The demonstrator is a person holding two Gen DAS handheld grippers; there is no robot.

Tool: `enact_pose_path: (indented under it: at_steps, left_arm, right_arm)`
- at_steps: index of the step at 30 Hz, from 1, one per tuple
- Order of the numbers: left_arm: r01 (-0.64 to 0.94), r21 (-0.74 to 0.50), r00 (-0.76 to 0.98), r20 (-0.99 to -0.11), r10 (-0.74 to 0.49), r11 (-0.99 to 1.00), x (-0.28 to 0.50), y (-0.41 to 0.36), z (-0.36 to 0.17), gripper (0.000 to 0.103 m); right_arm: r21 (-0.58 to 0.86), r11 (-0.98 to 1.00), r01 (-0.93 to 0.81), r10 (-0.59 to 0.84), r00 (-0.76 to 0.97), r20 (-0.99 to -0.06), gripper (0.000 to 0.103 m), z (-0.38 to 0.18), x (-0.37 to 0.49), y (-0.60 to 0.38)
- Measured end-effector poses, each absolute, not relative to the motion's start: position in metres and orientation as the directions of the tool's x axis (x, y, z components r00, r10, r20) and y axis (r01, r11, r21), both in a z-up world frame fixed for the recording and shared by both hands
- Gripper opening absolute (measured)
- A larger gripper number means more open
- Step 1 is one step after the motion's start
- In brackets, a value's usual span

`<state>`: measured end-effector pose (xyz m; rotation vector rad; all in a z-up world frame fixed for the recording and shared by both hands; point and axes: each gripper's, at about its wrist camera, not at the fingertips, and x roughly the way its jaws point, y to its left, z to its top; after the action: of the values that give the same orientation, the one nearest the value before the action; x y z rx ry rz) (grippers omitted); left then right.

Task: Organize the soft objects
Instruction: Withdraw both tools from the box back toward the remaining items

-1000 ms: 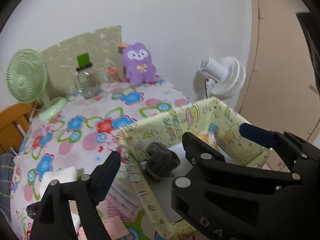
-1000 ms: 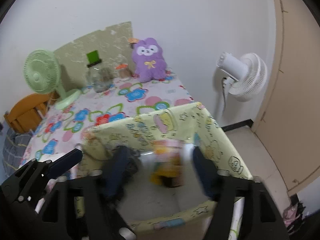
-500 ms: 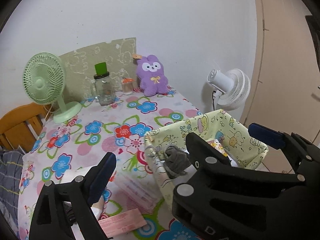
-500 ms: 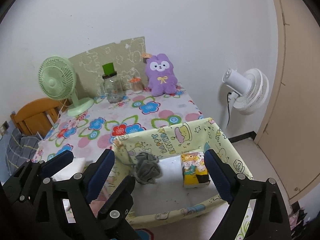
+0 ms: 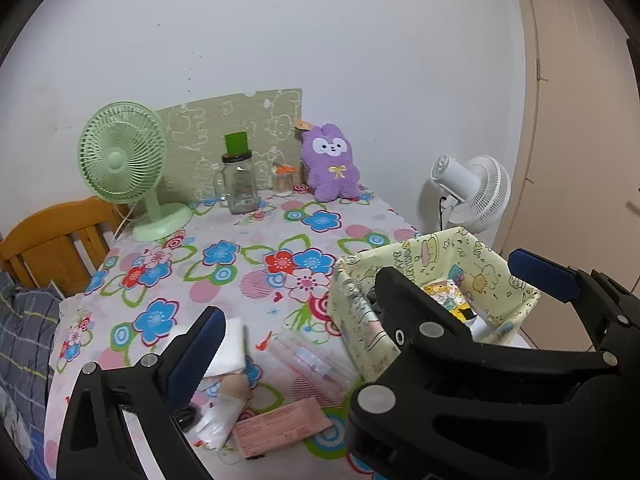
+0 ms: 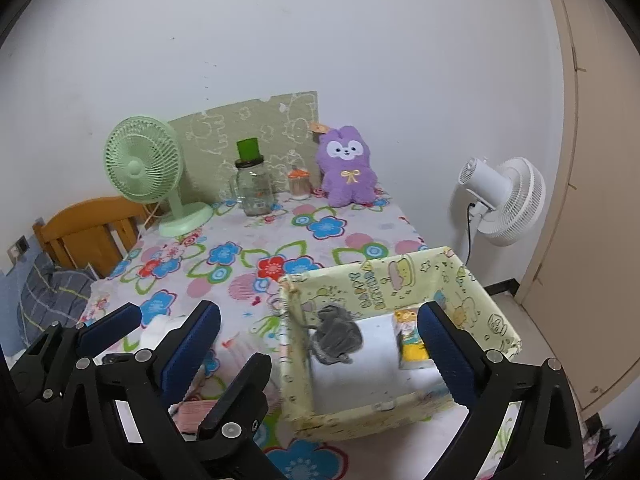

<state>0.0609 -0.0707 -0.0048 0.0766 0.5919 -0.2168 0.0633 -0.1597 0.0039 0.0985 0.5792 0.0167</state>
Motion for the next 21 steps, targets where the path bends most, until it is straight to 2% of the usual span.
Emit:
enact_pose_path:
  at_steps: [21]
  left_arm:
    - [0.153, 0.003, 0.837, -0.532, -0.128, 0.988, 0.036, -0.020, -0.018, 0.100]
  right_arm:
    - [0.079, 0.994, -0.077, 0.107, 0.838, -0.535, 0.101, -0.004, 0.045, -0.107]
